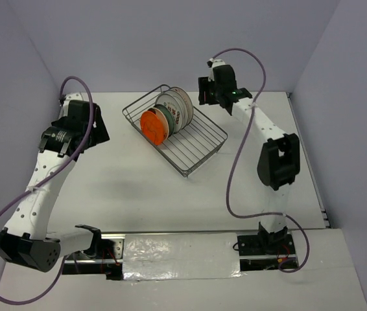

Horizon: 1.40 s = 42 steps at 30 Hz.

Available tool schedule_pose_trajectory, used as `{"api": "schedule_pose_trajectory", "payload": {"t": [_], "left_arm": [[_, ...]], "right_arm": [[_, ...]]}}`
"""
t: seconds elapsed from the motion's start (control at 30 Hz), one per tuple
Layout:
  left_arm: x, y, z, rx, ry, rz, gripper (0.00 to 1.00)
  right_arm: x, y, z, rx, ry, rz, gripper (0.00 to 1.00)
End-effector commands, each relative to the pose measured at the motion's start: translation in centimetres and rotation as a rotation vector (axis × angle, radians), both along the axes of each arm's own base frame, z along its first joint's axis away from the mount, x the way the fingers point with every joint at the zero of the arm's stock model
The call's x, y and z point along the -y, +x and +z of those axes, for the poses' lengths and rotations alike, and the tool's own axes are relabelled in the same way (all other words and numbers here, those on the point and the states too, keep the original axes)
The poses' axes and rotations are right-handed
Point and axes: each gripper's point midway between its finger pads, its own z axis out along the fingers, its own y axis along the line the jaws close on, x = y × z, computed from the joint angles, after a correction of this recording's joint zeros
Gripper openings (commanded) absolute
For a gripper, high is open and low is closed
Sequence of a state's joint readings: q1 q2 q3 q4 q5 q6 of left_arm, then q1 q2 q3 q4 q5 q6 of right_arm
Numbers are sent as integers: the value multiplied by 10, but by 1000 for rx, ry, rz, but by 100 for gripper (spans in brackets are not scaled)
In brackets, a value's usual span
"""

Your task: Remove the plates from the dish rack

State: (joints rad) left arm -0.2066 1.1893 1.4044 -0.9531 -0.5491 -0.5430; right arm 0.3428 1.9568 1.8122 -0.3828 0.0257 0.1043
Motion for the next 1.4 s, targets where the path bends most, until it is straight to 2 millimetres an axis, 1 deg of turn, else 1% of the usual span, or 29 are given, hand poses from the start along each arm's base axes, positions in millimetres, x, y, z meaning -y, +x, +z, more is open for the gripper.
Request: {"api": "schedule_pose_trajectory", "payload": {"t": [0.0, 0.03, 0.07, 0.1, 0.13, 0.17, 0.2, 0.23, 0.27, 0.3, 0.4, 0.43, 0.47, 0.5, 0.53, 0.57, 0.6, 0.63, 0.67, 0.73, 0.77, 0.97, 1.07, 1.17, 1.2, 1.27, 1.37], "left_arm": [[-2, -3, -2, -47, 49, -50, 99], [-4, -4, -2, -58, 65, -48, 99], [-6, -7, -4, -75, 81, -48, 99], [-10, -7, -3, -81, 101, -45, 100], [-11, -9, -6, -90, 109, -45, 100], [-11, -9, -7, -92, 113, -44, 100], [-11, -10, -9, -94, 109, -48, 100], [-10, -10, -11, -96, 105, -52, 100], [-9, -9, -13, -96, 100, -54, 100], [-8, -10, -17, -107, 97, -60, 100], [-7, -10, -28, -138, 94, -60, 100], [-6, -11, -31, -146, 93, -64, 99], [-6, -10, -34, -153, 90, -64, 100], [-4, -9, -39, -157, 85, -67, 100], [-4, -9, -41, -161, 84, -66, 100], [-3, -7, -42, -160, 81, -65, 100], [-2, -8, -43, -168, 74, -67, 100], [-1, -8, -43, -169, 69, -67, 100], [0, -6, -41, -162, 66, -70, 99], [-1, -4, -39, -153, 69, -67, 100], [-1, -4, -38, -152, 71, -67, 99], [-4, -7, -42, -167, 85, -66, 100], [-4, -7, -43, -174, 92, -70, 99], [-4, -7, -43, -178, 93, -75, 99], [-4, -8, -43, -180, 94, -76, 100], [-4, -8, -42, -177, 95, -80, 99], [-4, -9, -42, -173, 92, -82, 100]], "right_arm": [[-24, 34, 55, 167, 34, 84, 63], [-31, 37, 50, 158, 38, 109, 62], [-38, 38, 41, 134, 36, 131, 60], [-42, 41, 43, 139, 39, 145, 59], [-47, 43, 27, 112, 30, 156, 59], [-49, 42, 24, 109, 29, 158, 59], [-49, 42, 16, 104, 33, 161, 59], [-49, 41, 21, 117, 38, 157, 59], [-49, 40, 19, 124, 45, 153, 59], [-48, 37, 31, 148, 55, 151, 59], [-52, 32, 41, 187, 99, 174, 59], [-60, 28, 55, 223, 133, 208, 59], [-62, 26, 51, 219, 139, 221, 59], [-65, 26, 52, 222, 144, 227, 59], [-66, 26, 45, 198, 133, 232, 59], [-69, 33, 40, 185, 128, 232, 58], [-71, 35, 36, 171, 122, 237, 58], [-72, 38, 28, 153, 111, 238, 57], [-74, 39, 26, 150, 104, 235, 57], [-74, 42, 21, 146, 82, 229, 56], [-72, 45, 13, 133, 67, 214, 55], [-76, 40, -9, 103, 31, 233, 51], [-81, 38, -18, 89, 13, 235, 50], [-81, 39, -29, 90, -48, 232, 47], [-77, 42, -33, 88, -65, 200, 45], [-74, 43, -41, 70, -73, 182, 45], [-75, 40, -44, 60, -75, 182, 44]]}}
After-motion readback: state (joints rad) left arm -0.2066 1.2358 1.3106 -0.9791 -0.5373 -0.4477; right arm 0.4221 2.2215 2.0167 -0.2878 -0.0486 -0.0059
